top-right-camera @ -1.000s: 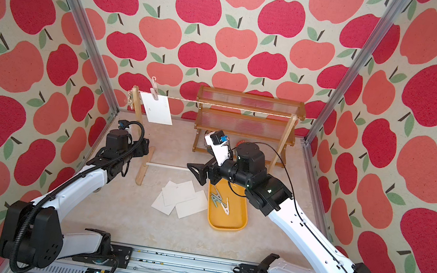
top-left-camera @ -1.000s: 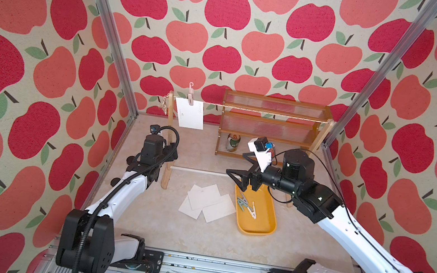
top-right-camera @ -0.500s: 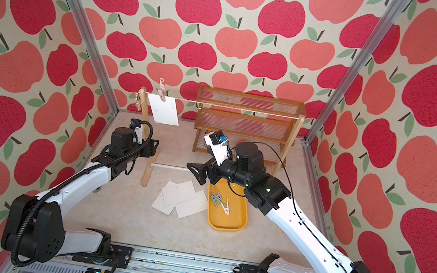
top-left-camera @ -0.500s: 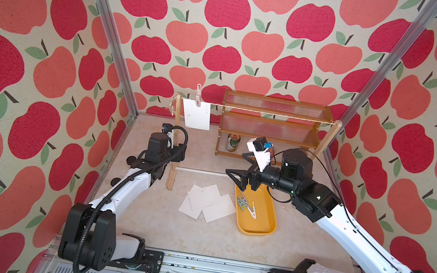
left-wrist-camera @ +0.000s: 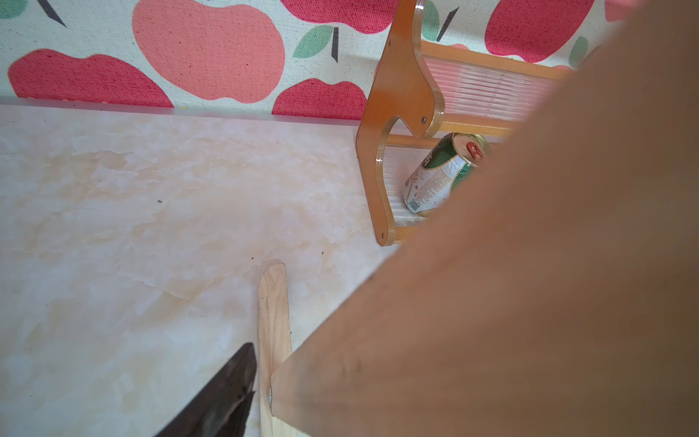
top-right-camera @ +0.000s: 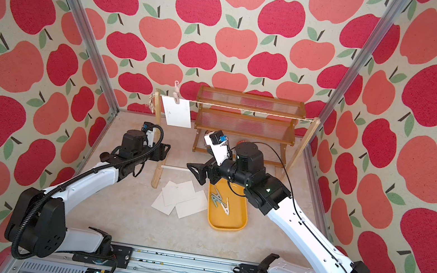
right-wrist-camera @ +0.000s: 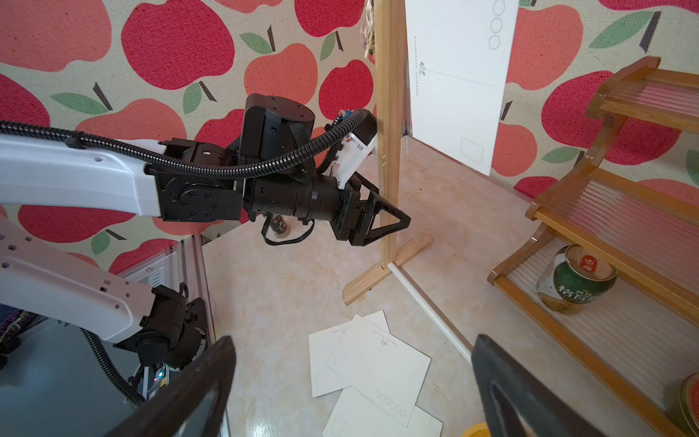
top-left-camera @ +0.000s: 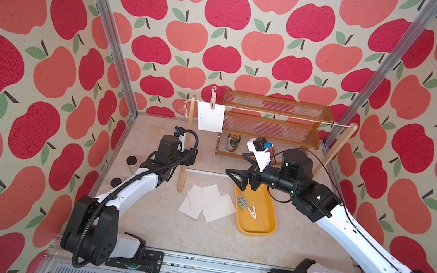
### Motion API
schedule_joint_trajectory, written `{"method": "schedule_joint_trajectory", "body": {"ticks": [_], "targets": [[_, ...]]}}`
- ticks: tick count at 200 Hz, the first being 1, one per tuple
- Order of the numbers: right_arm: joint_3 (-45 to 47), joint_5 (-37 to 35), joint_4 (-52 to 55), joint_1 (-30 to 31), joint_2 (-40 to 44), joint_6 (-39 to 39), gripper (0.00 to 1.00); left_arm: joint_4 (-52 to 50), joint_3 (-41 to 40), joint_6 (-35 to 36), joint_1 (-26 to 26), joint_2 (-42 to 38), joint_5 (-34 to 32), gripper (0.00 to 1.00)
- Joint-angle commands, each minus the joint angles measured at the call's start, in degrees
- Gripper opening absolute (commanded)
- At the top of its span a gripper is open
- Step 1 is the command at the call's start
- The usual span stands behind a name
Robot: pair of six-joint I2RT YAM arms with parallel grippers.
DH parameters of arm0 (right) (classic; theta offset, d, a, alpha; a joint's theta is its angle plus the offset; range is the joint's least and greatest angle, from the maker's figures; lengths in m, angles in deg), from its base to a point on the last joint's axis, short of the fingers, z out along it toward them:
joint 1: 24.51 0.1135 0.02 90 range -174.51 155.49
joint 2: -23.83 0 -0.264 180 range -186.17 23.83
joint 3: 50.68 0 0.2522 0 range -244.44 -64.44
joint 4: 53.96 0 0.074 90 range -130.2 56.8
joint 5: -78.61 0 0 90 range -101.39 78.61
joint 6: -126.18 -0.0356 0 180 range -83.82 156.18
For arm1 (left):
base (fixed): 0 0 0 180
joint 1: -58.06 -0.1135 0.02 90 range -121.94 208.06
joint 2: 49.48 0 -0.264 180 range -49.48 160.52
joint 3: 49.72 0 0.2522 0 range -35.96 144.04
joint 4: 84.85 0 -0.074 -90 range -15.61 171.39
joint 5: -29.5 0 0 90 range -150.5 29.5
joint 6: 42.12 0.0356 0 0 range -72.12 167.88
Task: Remove the postcards from the strings
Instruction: Move the clothesline to the center of the board.
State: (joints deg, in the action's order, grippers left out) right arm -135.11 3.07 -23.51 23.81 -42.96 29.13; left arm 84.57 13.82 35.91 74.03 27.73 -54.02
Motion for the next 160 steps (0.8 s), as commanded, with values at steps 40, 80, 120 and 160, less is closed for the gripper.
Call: {"method": "schedule_joint_trajectory", "body": {"ticks": [40,80,120,160], "targets": [[0.47,-0.05,0.69,-0.76,1.30,0.55,0.99,-5.72,-1.11,-4.45,0.17,-10.46,-3.57,0.83],[0.43,0.92,0.45,-1.97,1.05,0.15,0.99,-9.68,-4.17,-7.39,1.54,-19.48,-3.03,0.87],[0.28,1.82,-0.36,-2.70,0.52,-0.42,0.99,-0.73,-10.43,-15.26,5.24,-26.61,2.20,0.99],[0.14,2.66,-0.41,-2.99,0.21,-0.77,0.99,20.23,-16.61,-19.15,11.33,-23.91,3.19,0.99]]}}
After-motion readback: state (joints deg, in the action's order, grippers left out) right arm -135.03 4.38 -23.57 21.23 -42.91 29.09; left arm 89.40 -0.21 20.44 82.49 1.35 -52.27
